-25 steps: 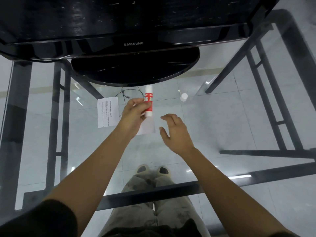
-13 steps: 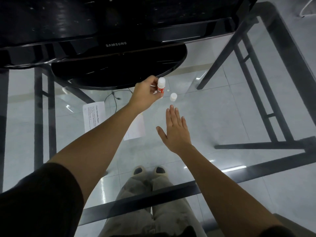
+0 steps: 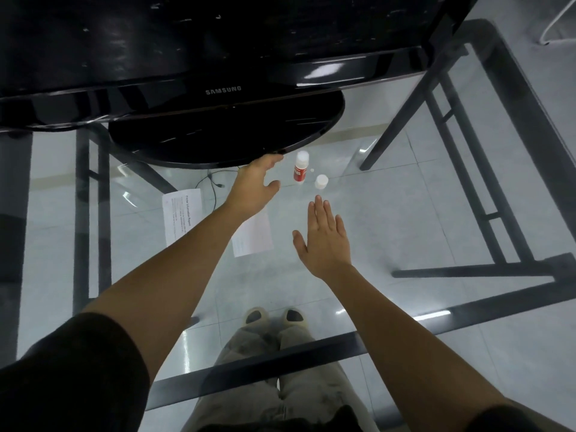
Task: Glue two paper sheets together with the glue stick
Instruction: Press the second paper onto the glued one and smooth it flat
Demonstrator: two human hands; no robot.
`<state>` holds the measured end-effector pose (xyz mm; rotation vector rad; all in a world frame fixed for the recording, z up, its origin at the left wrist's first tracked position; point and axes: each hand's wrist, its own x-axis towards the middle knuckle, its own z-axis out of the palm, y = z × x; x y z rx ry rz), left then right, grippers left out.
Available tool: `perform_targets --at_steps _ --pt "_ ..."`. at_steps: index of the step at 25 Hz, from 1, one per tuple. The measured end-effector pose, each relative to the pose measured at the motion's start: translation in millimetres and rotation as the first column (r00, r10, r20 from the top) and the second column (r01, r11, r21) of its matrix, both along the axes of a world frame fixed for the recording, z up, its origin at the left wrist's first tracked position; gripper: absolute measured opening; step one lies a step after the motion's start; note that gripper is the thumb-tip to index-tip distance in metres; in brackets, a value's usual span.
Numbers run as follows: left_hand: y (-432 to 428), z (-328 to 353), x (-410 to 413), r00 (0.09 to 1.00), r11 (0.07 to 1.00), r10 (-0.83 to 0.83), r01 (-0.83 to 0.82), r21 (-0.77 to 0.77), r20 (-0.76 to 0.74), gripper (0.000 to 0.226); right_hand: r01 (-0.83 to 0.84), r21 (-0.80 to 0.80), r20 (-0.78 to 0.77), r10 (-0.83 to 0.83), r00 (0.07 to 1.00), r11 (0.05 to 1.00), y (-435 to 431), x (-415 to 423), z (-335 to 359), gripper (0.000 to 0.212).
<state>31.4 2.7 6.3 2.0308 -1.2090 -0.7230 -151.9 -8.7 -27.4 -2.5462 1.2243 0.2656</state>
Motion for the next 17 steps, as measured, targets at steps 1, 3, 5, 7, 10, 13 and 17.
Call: perform_targets --at_steps 1,3,5,7,10,13,17 --pt "14 2 6 0.999 1.0 0.011 -0.012 0.013 0.049 0.049 0.014 0.002 0.018 -0.014 1.0 1.0 2 4 5 0.067" --pt "47 3 18 0.99 0.998 0.032 -0.04 0.058 0.135 0.048 0.012 0.014 0.086 -0.013 0.996 1.0 9 17 14 0.067" --pt "79 1 27 0.982 0.992 0.03 -0.051 0.111 0.188 0.049 0.015 0.027 0.158 -0.02 0.987 1.0 18 32 21 0.066" --pt "112 -2 39 0.972 0.985 0.038 -0.075 0.156 0.231 0.049 0.055 0.062 0.201 -0.067 0.977 0.997 29 49 26 0.065" --pt "152 -8 55 0.946 0.961 0.077 -0.154 0.228 0.314 0.048 0.156 0.173 0.205 -0.191 0.96 0.972 45 66 29 0.068" --pt "173 -12 58 0.934 0.95 0.003 -0.115 0.291 0.357 0.047 0.216 0.23 0.221 -0.267 0.938 0.949 54 78 29 0.066" --pt "182 -16 40 0.914 0.958 -0.069 -0.051 0.283 0.4 0.044 0.271 0.301 0.287 -0.358 0.889 0.914 57 89 30 0.068"
